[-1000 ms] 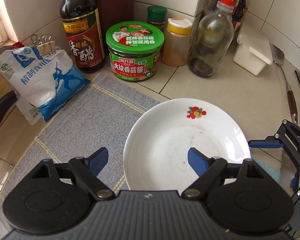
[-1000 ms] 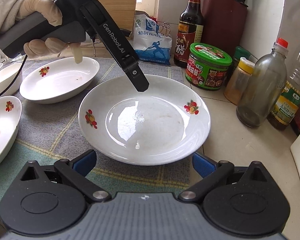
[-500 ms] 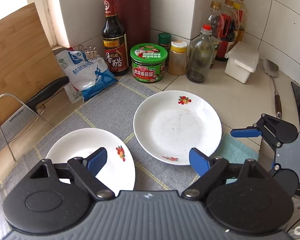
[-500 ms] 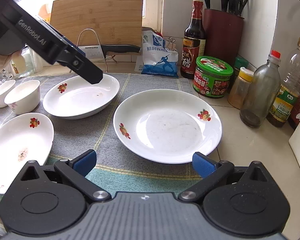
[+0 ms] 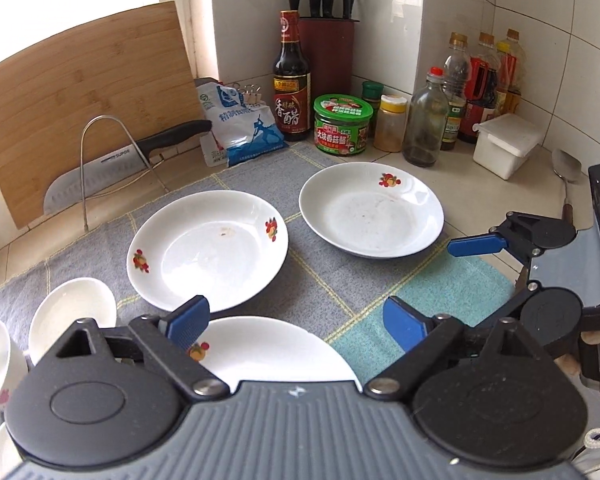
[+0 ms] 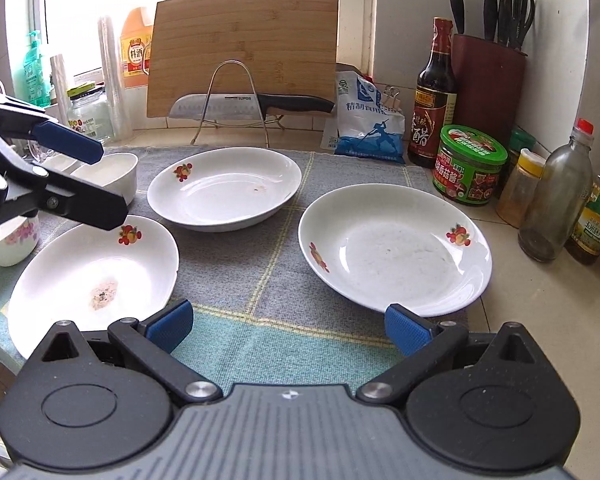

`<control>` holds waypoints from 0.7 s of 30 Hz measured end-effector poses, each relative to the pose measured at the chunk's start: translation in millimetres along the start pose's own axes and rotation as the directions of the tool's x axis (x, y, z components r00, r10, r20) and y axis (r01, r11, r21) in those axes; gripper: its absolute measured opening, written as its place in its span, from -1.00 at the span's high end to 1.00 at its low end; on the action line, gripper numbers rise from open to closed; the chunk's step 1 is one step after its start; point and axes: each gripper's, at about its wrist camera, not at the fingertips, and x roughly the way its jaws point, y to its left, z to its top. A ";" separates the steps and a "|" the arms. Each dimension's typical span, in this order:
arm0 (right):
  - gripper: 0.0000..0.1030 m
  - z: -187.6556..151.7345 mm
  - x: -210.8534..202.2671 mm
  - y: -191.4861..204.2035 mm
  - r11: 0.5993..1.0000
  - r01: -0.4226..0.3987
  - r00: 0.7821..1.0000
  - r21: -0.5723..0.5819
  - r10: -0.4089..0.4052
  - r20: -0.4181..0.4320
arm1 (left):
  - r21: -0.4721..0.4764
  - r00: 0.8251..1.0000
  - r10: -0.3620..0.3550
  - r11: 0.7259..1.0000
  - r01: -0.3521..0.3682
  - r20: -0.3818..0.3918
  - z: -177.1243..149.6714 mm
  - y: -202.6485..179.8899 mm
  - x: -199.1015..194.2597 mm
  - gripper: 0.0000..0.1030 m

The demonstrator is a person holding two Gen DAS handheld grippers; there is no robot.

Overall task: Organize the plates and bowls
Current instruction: 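Move the right tool toward the brown-stained white plate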

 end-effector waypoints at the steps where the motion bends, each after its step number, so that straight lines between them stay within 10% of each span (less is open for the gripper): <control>1: -1.00 -1.1 0.6 0.6 1.000 -0.011 1.000 -0.001 0.011 -0.004 | -0.012 1.000 0.011 1.000 -0.011 -0.004 -6.3 -1.0 -1.1 -0.81; 21: -1.00 7.2 13.2 44.4 0.995 -0.101 0.993 0.015 0.102 -0.061 | -0.115 0.995 0.063 0.991 -0.072 -0.079 -97.9 37.3 -43.6 -0.81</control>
